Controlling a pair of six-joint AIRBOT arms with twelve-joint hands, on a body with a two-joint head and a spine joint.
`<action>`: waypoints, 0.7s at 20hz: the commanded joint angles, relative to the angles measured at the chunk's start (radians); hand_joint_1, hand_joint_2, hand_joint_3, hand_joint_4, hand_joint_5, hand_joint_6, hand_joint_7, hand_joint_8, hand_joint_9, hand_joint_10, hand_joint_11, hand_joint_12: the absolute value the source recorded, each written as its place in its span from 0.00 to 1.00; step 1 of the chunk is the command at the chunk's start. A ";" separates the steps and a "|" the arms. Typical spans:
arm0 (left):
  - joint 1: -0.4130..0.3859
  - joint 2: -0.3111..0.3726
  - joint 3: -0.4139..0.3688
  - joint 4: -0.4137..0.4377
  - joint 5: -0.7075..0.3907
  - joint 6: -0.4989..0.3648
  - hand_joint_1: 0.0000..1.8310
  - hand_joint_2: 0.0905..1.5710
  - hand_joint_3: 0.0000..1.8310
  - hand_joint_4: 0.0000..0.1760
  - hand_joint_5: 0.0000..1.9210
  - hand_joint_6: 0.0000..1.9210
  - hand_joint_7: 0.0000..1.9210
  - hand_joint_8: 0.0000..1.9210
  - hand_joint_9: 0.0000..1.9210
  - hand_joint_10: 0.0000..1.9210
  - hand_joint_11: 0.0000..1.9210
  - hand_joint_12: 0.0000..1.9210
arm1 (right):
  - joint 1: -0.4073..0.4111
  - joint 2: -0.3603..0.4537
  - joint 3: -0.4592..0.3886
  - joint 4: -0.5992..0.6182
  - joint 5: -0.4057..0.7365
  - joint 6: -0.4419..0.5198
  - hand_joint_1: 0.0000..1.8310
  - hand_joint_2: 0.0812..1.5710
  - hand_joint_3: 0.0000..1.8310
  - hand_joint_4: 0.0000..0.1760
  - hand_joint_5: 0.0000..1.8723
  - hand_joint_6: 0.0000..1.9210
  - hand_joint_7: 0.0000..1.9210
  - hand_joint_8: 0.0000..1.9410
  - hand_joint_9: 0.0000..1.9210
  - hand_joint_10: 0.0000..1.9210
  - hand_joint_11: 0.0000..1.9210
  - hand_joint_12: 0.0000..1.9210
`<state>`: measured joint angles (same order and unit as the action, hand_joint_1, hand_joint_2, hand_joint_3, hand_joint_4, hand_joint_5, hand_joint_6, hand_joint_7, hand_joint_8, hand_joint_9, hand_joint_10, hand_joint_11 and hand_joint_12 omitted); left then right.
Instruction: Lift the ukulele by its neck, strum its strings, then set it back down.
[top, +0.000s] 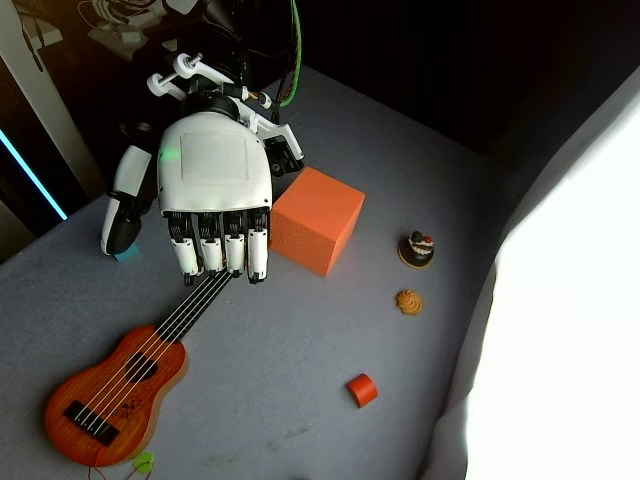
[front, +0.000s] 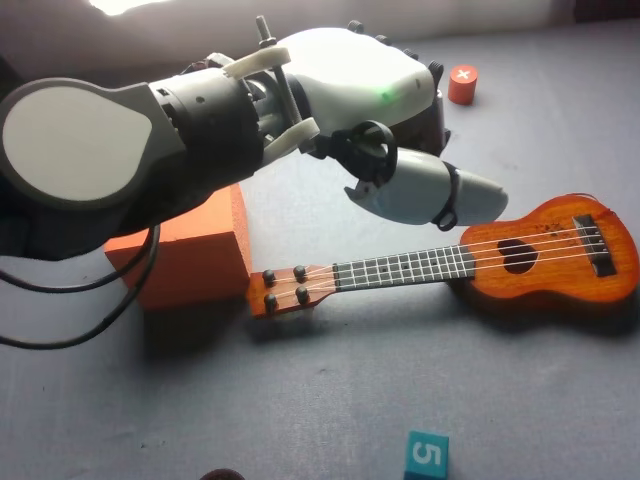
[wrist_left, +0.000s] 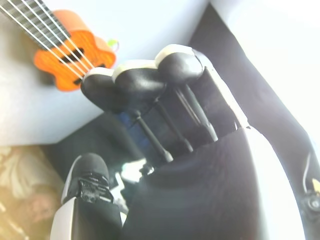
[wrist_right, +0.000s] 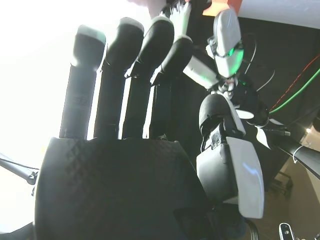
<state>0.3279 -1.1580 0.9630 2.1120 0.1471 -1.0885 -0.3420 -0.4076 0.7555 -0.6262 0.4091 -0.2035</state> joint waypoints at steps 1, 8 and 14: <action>-0.021 0.006 0.003 0.017 0.038 0.001 0.03 0.73 0.00 0.00 0.57 0.27 0.61 0.60 0.54 0.84 0.41 1.00 | 0.008 0.006 -0.002 0.029 0.092 0.002 0.02 0.83 0.00 0.00 0.42 0.61 0.55 0.52 0.52 0.76 0.39 1.00; -0.064 0.024 0.003 0.017 0.010 0.000 0.00 0.78 0.00 0.00 0.54 0.42 0.57 0.66 0.51 0.87 0.41 1.00 | 0.006 0.007 -0.011 0.024 0.094 -0.057 0.00 0.84 0.00 0.00 0.51 0.71 0.62 0.68 0.58 0.89 0.48 1.00; -0.069 0.025 0.011 0.017 0.010 0.001 0.00 0.78 0.00 0.00 0.55 0.33 0.60 0.57 0.53 0.82 0.38 1.00 | 0.007 0.006 -0.016 0.185 0.072 -0.286 0.00 0.84 0.00 0.00 0.47 0.74 0.58 0.70 0.55 0.90 0.47 1.00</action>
<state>0.2752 -1.1374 0.9722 2.1139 0.1059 -1.0885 -0.3420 -0.4076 0.7380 -0.4553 0.3973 -0.5064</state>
